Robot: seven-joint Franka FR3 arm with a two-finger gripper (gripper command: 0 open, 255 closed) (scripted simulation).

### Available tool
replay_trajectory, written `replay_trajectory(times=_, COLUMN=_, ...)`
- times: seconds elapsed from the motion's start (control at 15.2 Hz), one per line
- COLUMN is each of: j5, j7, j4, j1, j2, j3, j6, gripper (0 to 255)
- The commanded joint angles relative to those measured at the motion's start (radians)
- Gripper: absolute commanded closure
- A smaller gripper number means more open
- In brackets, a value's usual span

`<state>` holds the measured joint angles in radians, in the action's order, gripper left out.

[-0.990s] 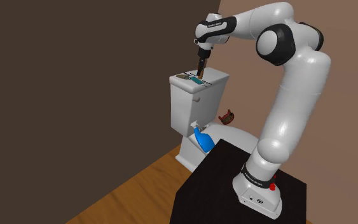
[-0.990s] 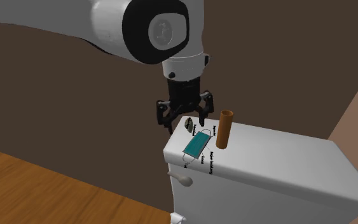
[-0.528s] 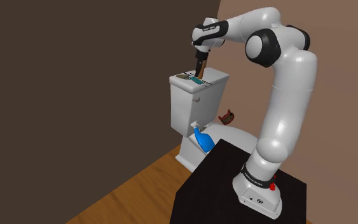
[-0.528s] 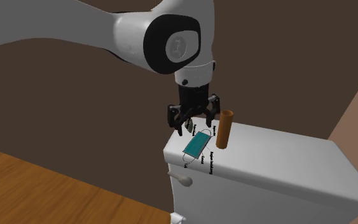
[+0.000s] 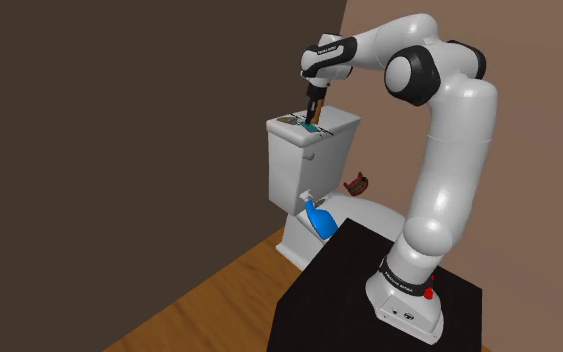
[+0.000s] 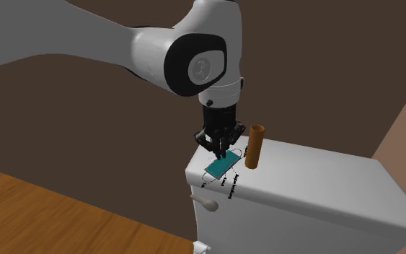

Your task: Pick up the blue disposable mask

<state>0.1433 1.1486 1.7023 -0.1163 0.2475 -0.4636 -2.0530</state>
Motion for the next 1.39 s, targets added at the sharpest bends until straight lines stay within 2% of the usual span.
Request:
replay_trajectory(times=0.0, j5=0.0, j7=0.0, j4=0.0, j1=0.0, j2=0.0, j3=0.0, j6=0.0, gripper=255)
replay_trajectory(times=0.33, j5=0.0, j7=0.0, j4=0.0, j1=0.0, j2=0.0, j3=0.0, j6=0.0, gripper=255)
replay_trajectory(times=1.32, j5=-0.013, j7=-0.014, j4=-0.185, j1=-0.007, j2=-0.013, j3=-0.007, j6=0.197, gripper=255)
